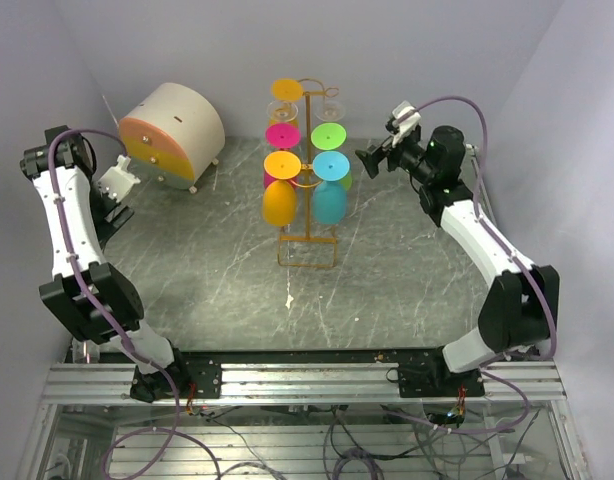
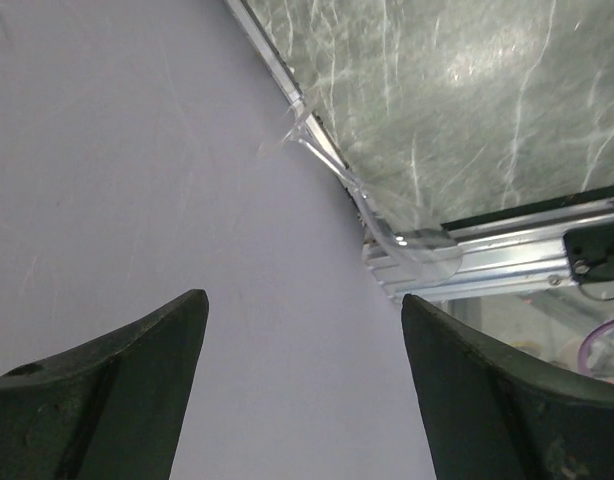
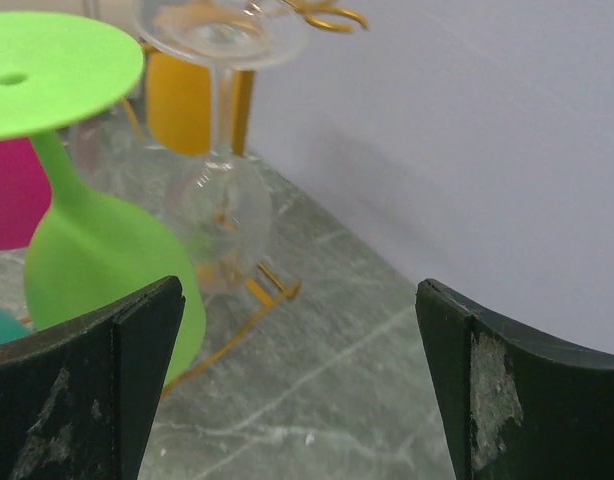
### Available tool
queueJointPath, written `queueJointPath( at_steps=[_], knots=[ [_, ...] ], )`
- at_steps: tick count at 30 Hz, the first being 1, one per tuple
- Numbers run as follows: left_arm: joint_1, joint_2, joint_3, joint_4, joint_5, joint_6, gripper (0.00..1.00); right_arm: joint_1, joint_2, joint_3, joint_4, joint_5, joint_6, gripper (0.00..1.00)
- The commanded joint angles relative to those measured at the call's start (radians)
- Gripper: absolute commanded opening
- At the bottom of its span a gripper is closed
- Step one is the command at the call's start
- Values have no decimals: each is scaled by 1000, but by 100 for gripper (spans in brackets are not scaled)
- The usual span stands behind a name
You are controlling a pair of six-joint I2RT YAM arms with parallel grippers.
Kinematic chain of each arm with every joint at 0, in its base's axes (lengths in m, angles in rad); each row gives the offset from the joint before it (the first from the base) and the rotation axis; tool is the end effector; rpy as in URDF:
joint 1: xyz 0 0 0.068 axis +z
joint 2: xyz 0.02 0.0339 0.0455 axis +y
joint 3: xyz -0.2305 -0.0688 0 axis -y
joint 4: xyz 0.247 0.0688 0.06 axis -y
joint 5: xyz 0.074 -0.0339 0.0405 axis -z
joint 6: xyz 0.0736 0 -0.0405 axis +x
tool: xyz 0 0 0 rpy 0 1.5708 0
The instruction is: Place the wine glass upside down on the wine glass rack
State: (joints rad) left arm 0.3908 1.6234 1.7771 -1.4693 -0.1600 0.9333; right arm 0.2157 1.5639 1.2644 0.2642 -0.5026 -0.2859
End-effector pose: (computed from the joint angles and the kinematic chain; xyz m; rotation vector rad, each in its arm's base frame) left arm 0.2767 0.1267 0.2989 0.7763 2.9068 0.4275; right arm 0.3934 0.1225 0.3236 -0.7643 1.4201 0.3486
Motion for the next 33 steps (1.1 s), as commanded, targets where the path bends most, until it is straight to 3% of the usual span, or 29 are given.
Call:
queueJointPath(
  at_steps=[1, 7, 12, 17, 23, 33],
  knots=[
    [48, 6, -18, -29, -50, 186, 89, -4, -143, -99, -10, 224, 51, 100],
    [72, 49, -58, -29, -4, 365, 94, -3, -384, -292, -22, 536, 228, 100],
    [97, 60, -162, 42, 83, 613, 89, -1, -590, -466, 0, 708, 424, 100],
    [102, 90, -289, 197, 43, 760, 88, -1, -760, -559, -32, 710, 536, 100],
    [109, 231, -236, 270, -34, 751, 82, -2, -897, -596, -100, 728, 555, 100],
    [142, 251, -334, 387, -95, 785, 81, -1, -936, -623, -112, 762, 615, 100]
  ],
)
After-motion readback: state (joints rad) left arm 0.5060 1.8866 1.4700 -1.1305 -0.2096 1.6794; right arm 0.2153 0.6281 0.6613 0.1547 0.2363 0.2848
